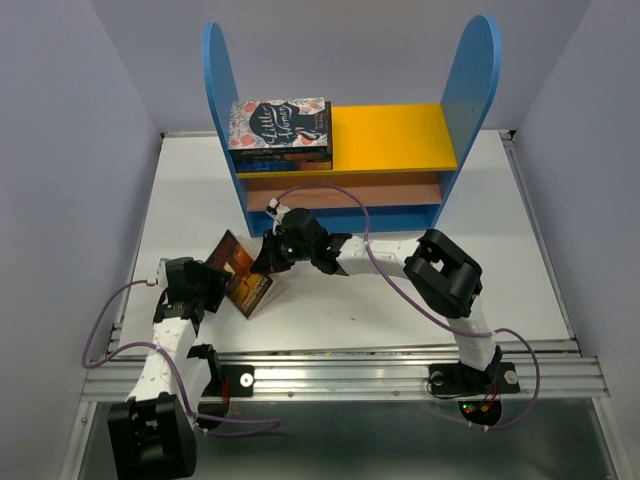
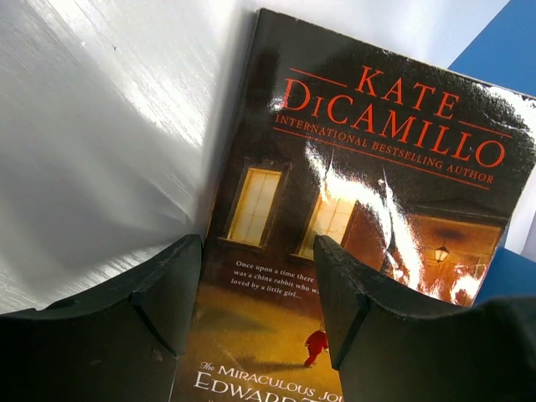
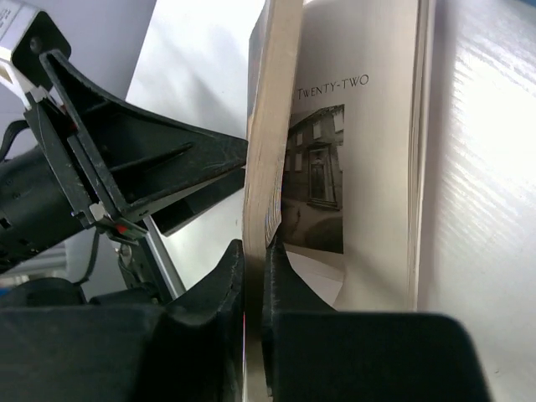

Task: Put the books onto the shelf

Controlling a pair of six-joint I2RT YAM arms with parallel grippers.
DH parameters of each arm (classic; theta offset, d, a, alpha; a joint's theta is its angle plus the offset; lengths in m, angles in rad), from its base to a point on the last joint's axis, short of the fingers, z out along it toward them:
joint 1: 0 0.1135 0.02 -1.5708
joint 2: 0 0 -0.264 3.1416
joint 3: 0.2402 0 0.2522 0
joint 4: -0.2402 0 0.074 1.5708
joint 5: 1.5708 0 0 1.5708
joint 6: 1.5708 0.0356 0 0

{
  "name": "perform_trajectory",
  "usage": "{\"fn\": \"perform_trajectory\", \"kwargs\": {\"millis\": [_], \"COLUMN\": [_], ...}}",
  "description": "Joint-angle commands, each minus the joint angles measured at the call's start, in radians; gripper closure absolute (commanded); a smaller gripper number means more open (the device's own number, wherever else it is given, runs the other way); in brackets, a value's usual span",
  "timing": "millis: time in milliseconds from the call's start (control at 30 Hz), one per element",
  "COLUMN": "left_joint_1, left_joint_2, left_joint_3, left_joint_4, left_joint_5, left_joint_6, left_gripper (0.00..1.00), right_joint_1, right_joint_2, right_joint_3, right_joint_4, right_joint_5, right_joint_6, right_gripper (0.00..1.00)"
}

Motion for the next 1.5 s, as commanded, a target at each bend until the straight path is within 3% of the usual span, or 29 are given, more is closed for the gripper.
{"fn": "perform_trajectory", "kwargs": {"millis": [0,133,300,433,833,1000,1200,1300,1333,1400,1467], "left_joint_1": [-0.008,-0.008,-0.008,-0.010,-0.010,-0.010,-0.010,-0.010,-0.010,-0.010,-0.010], "left_joint_2": [-0.016,-0.031,-0.045,-0.077,-0.169,-0.195,-0.296,-0.353,-0.380,-0.405,-0.434], "left_joint_3": [0.020,0.026,0.014,-0.006,0.034,0.028,-0.015,-0.035,-0.039,-0.035,-0.015], "left_joint_4": [0.014,0.017,0.024,0.059,0.038,0.147,0.256,0.273,0.267,0.245,0.181], "left_joint_5": [0.060,0.077,0.135,0.192,0.310,0.430,0.534,0.569,0.576,0.574,0.560], "left_joint_6": [-0.003,0.000,0.012,0.003,0.026,-0.010,-0.084,-0.133,-0.147,-0.153,-0.136], "left_gripper": [0.34,0.33,0.12,0.08,0.05,0.08,0.30,0.52,0.64,0.74,0.91], "right_joint_1": [0.023,0.023,0.000,-0.036,-0.089,-0.089,-0.089,-0.089,-0.089,-0.089,-0.089], "right_joint_2": [-0.020,-0.037,-0.097,-0.167,-0.301,-0.316,-0.299,-0.296,-0.301,-0.309,-0.327], "right_joint_3": [0.044,0.038,-0.041,-0.113,-0.170,-0.187,-0.192,-0.198,-0.204,-0.213,-0.233], "right_joint_4": [0.039,-0.001,0.008,0.095,0.152,0.193,0.255,0.272,0.270,0.269,0.259], "right_joint_5": [-0.026,0.017,0.085,0.073,0.014,-0.073,-0.144,-0.159,-0.155,-0.142,-0.122], "right_joint_6": [-0.003,0.011,0.115,0.215,0.263,0.290,0.346,0.359,0.359,0.356,0.347], "right_gripper": [0.99,0.99,0.99,0.99,0.99,0.99,0.99,0.99,0.99,0.99,0.99]}}
